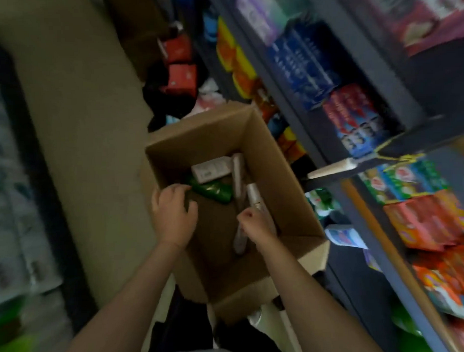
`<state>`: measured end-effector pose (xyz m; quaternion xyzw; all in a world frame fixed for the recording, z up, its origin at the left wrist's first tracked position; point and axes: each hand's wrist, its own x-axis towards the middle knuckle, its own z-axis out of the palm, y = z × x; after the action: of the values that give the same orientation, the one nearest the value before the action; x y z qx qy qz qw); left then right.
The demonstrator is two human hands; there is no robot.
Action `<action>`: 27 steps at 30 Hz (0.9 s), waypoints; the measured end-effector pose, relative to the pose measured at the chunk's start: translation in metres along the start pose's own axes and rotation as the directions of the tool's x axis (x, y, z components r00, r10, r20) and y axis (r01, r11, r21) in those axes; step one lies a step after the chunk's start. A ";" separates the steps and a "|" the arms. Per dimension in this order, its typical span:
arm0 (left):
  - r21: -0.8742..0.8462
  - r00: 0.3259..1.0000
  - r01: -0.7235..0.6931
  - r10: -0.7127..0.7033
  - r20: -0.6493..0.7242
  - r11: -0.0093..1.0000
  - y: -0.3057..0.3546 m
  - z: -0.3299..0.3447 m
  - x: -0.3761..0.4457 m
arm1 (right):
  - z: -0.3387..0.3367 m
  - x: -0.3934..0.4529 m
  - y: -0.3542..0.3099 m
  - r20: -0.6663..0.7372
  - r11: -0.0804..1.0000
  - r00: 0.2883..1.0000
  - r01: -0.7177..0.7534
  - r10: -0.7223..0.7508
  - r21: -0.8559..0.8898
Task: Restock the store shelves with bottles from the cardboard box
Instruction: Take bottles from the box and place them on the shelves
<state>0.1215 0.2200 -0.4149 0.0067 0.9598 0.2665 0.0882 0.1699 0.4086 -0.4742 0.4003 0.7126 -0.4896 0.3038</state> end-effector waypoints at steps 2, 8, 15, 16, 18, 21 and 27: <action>0.084 0.996 -0.085 0.082 0.037 0.993 -0.012 0.010 0.005 | 0.016 0.030 0.008 -0.064 0.997 0.997 -0.038 0.034 -0.066; 0.082 0.979 -0.182 0.188 -0.075 0.980 -0.030 0.030 0.010 | 0.040 0.122 0.055 -0.239 0.929 0.899 -0.365 0.367 0.057; 0.000 0.976 -0.196 0.195 -0.097 0.981 -0.036 0.034 0.010 | 0.059 0.164 0.087 -0.199 0.918 0.907 -0.391 0.372 -0.067; 0.001 0.976 -0.196 0.195 -0.098 0.981 -0.035 0.035 0.010 | 0.060 0.166 0.091 -0.175 0.911 0.901 -0.409 0.396 -0.048; 0.006 0.976 -0.195 0.194 -0.101 0.981 -0.034 0.036 0.009 | 0.061 0.168 0.095 -0.124 0.890 0.882 -0.455 0.455 0.032; 0.011 0.974 -0.200 0.200 -0.104 0.980 -0.033 0.036 0.009 | 0.063 0.169 0.098 -0.119 0.896 0.888 -0.437 0.444 0.081; 0.051 0.976 -0.187 0.192 -0.105 0.981 -0.035 0.035 0.009 | 0.059 0.147 0.066 -0.054 0.929 0.959 -0.256 0.280 0.268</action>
<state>0.1195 0.2084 -0.4638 0.0854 0.9634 0.2539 0.0094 0.1566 0.4066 -0.6453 0.5518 0.5945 -0.5134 0.2802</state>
